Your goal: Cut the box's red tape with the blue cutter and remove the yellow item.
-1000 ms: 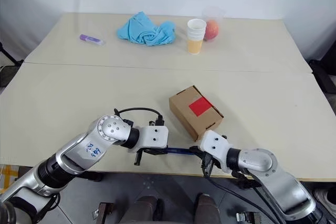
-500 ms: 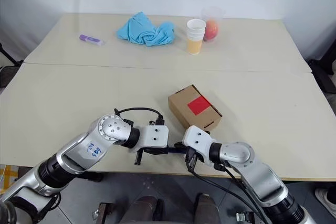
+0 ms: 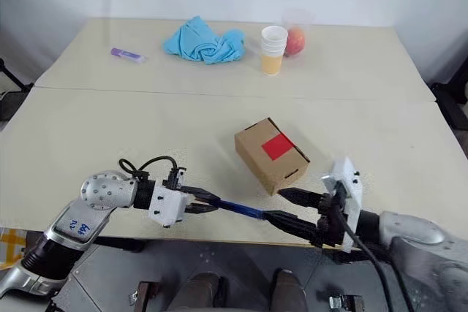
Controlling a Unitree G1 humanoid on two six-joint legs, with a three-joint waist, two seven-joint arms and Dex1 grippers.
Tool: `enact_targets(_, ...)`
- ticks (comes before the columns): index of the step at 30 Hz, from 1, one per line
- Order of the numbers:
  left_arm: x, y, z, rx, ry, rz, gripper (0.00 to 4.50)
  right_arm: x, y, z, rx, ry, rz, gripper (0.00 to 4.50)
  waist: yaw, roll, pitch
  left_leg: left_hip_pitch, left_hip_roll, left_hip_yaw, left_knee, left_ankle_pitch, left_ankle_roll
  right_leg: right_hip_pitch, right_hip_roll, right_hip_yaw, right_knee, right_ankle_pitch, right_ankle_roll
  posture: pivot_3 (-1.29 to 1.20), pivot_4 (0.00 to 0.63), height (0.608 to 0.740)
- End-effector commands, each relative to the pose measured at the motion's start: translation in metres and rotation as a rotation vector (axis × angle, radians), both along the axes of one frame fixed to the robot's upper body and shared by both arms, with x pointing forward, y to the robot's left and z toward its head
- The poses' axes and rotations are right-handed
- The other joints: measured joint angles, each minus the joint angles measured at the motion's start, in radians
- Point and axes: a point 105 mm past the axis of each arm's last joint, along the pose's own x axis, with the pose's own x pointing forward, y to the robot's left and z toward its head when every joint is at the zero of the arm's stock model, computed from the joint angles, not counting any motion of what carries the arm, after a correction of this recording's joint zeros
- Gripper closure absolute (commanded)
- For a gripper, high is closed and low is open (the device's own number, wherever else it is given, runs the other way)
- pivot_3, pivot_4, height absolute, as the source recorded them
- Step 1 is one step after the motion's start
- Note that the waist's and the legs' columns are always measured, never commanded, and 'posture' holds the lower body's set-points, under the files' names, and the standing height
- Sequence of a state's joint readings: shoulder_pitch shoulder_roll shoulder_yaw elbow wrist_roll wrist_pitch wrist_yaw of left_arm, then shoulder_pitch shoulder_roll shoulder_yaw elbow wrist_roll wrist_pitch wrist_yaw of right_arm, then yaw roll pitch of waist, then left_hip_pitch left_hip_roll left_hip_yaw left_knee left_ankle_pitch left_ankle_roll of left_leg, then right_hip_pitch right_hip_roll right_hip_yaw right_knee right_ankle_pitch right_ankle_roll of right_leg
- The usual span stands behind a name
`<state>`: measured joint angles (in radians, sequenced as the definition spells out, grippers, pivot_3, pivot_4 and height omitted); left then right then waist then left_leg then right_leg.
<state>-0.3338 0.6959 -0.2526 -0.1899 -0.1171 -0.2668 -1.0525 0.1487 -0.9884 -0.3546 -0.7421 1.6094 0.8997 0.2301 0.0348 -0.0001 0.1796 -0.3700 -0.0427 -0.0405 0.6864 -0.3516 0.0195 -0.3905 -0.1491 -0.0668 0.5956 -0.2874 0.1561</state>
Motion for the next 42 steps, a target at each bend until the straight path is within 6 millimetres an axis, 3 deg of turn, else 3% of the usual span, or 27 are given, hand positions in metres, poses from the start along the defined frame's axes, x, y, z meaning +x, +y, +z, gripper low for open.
enact_targets(1, -0.004, -0.014, 0.015, -0.052, -0.076, -0.07, 4.07, -0.005, 0.004, -0.003, 0.005, 0.12, -0.046, 0.02, 0.0, 0.0, 0.0, 0.0, 0.0, 0.001, 0.0, 0.0, 0.0, 0.0, 0.0, 0.0, 0.0, 0.0, 0.0, 0.0, 0.15, 0.74)
enact_targets(3, -0.003, -0.016, 0.013, -0.038, -0.084, -0.079, 4.07, -0.007, 0.009, -0.006, -0.013, 0.135, -0.025, 0.02, -0.001, 0.0, 0.0, 0.0, 0.001, 0.001, 0.0, 0.0, 0.0, 0.0, 0.001, -0.001, 0.001, 0.0, 0.0, 0.0, 0.15, 0.74)
enact_targets(7, 0.003, -0.019, 0.016, -0.049, -0.097, -0.06, 4.07, 0.006, 0.016, 0.002, 0.11, 0.177, -0.101, 0.02, -0.01, 0.0, 0.0, 0.0, 0.001, 0.002, 0.0, 0.0, 0.0, 0.0, 0.002, -0.001, 0.001, 0.0, 0.001, 0.0, 0.15, 0.74)
enact_targets(19, 0.007, -0.023, 0.022, -0.064, -0.118, -0.042, 4.07, 0.012, 0.027, -0.013, 0.067, 0.24, -0.065, 0.02, -0.008, 0.0, 0.0, -0.002, 0.001, 0.001, 0.0, 0.001, 0.001, 0.0, 0.002, -0.001, -0.001, 0.001, 0.002, 0.0, 0.15, 0.74)
enact_targets(22, 0.007, -0.024, 0.023, -0.066, -0.12, -0.039, 4.07, 0.017, 0.028, -0.013, 0.078, 0.242, -0.071, 0.62, -0.008, 0.0, 0.0, -0.002, 0.001, 0.001, 0.0, 0.001, 0.001, 0.0, 0.002, -0.001, -0.001, 0.001, 0.002, 0.0, 0.15, 0.74)
enact_targets(30, 0.005, -0.025, 0.023, -0.066, -0.12, -0.042, 4.07, 0.022, 0.03, -0.014, 0.098, 0.242, -0.071, 3.35, -0.008, 0.0, 0.0, -0.002, 0.001, 0.001, 0.0, 0.001, 0.001, 0.0, 0.002, -0.001, -0.001, 0.001, 0.002, 0.0, 0.15, 0.74)
enact_targets(41, 0.006, -0.026, 0.025, -0.071, -0.129, -0.032, 4.07, 0.022, 0.034, -0.015, 0.128, 0.258, -0.051, 3.35, -0.008, 0.0, 0.0, -0.002, 0.001, 0.001, 0.0, 0.001, 0.001, 0.0, 0.002, -0.001, -0.001, 0.001, 0.002, 0.0, 0.15, 0.74)
enact_targets(42, 0.005, -0.026, 0.025, -0.071, -0.131, -0.034, 4.07, 0.022, 0.034, -0.015, 0.133, 0.259, -0.044, 3.53, -0.008, 0.0, 0.0, -0.002, 0.001, 0.001, 0.0, 0.001, 0.001, 0.0, 0.002, -0.001, -0.001, 0.001, 0.002, 0.0, 0.15, 0.74)
